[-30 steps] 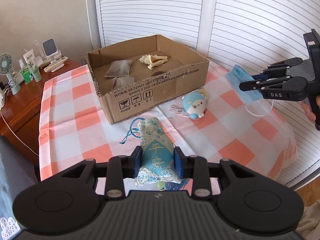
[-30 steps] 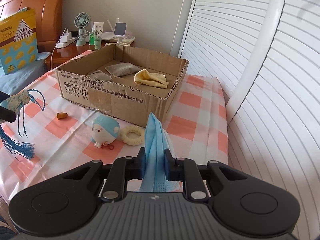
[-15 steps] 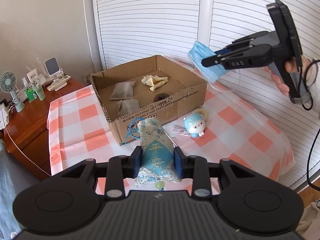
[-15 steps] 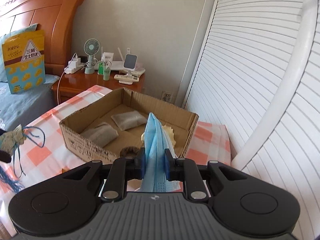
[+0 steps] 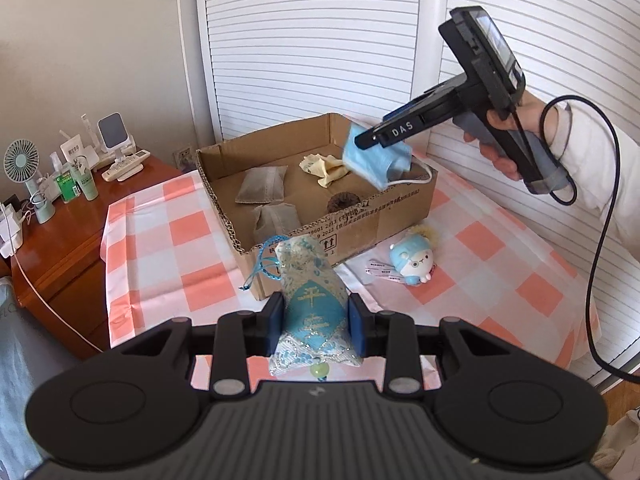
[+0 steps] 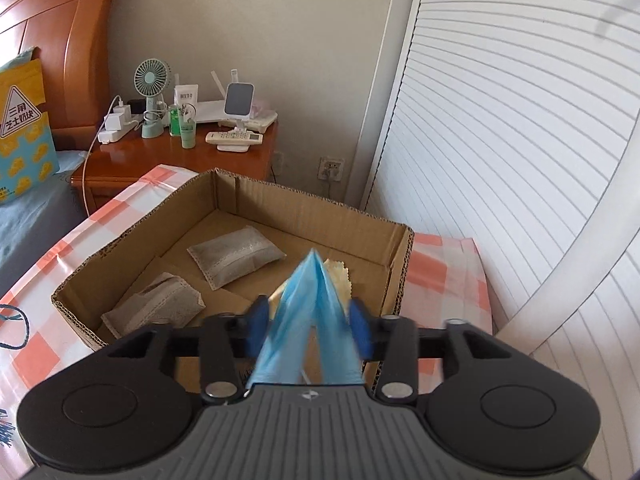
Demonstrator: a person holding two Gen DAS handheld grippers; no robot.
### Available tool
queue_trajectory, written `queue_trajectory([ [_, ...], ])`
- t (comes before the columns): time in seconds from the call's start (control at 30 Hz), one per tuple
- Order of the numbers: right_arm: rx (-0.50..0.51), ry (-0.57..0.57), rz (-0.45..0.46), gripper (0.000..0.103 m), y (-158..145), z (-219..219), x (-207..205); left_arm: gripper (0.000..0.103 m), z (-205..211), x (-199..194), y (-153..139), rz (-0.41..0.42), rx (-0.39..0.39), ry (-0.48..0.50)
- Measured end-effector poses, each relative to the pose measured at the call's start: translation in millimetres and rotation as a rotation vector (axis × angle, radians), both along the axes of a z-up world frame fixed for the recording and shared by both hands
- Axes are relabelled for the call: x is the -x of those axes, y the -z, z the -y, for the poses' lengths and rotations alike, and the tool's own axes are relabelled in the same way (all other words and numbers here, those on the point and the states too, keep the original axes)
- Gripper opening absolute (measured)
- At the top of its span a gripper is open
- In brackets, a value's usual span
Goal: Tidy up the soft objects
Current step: 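Carry the blue mask into the box and open the right tool while the left tool carries the pouch, then lower the blue embroidered pouch into the box and open the left tool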
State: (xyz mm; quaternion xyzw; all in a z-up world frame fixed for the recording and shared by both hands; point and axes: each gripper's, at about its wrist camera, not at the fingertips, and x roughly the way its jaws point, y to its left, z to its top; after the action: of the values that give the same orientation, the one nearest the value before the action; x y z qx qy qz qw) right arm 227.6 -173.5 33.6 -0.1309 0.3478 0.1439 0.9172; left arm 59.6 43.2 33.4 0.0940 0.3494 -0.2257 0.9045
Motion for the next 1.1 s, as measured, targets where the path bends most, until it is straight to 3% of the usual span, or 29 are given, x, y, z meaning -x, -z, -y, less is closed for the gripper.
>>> queue_trajectory([
  [0.07, -0.013, 0.012, 0.007, 0.095, 4.6, 2.8, 4.6, 0.032, 0.0, -2.6, -1.8, 0.004, 0.001, 0.0],
  [0.2, -0.071, 0.023, 0.005, 0.103, 3.5, 10.4, 16.7, 0.032, 2.6, -9.2, -8.0, 0.015, -0.005, -0.003],
  [0.57, -0.094, 0.032, -0.012, 0.103, -2.6, 9.9, 57.2, 0.032, 19.9, -48.4, -41.9, 0.067, -0.021, -0.012],
  [0.83, -0.102, 0.047, -0.005, 0.103, 2.1, -1.4, 93.3, 0.032, 39.2, -102.2, -67.6, 0.099, -0.048, -0.034],
  [1.1, -0.107, 0.041, 0.018, 0.103, 3.7, -8.0, 114.9, 0.032, 75.2, -171.3, -56.4, 0.085, -0.117, -0.072],
])
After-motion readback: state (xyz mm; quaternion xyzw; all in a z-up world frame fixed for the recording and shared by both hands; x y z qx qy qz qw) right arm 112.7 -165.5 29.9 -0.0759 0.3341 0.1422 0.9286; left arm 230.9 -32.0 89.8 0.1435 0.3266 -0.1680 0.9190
